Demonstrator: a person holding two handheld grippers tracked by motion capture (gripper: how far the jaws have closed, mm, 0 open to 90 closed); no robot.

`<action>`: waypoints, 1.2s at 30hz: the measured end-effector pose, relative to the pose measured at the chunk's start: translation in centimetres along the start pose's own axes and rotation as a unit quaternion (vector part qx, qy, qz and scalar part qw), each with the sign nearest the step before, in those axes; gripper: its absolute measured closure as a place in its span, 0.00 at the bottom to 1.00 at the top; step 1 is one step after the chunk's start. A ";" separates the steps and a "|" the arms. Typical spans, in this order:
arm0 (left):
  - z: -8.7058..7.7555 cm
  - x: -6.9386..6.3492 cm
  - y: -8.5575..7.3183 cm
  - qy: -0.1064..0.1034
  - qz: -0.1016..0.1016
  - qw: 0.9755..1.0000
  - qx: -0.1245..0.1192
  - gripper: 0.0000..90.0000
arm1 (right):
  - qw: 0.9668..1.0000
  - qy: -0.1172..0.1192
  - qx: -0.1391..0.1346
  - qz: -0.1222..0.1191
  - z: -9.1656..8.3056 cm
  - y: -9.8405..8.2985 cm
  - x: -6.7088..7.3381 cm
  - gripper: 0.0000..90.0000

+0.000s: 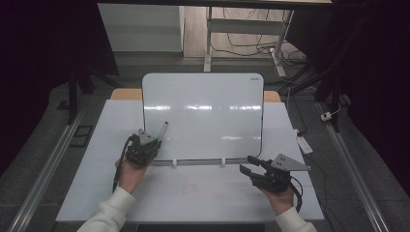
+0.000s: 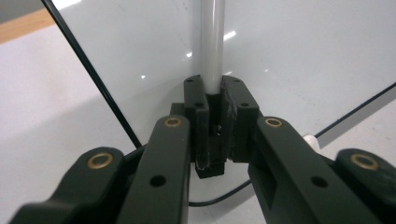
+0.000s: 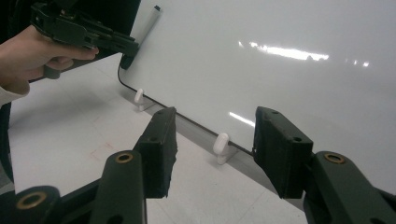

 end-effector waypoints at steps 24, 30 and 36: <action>-0.3 -0.8 0.3 0.038 0.050 0.998 -0.028 0.76 | 1.000 -0.006 0.001 -0.001 0.0 -0.1 -0.2 0.54; -0.4 -0.9 0.4 0.038 0.051 0.997 -0.035 0.71 | 1.000 -0.008 0.000 -0.001 0.0 -0.1 -0.2 0.54; -1.2 -0.6 0.6 0.015 0.038 0.998 -0.049 0.63 | 1.000 -0.008 0.002 0.001 -0.1 -0.2 -0.3 0.54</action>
Point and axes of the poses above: each handheld gripper's, and its own axes: z roughly forward along the jaws, y roughly out of its top, x roughly to its left, the point moved 7 cm from there along z, roughly forward along the jaws, and after that the axes turned 5 degrees about -z, right-handed, at the moved point
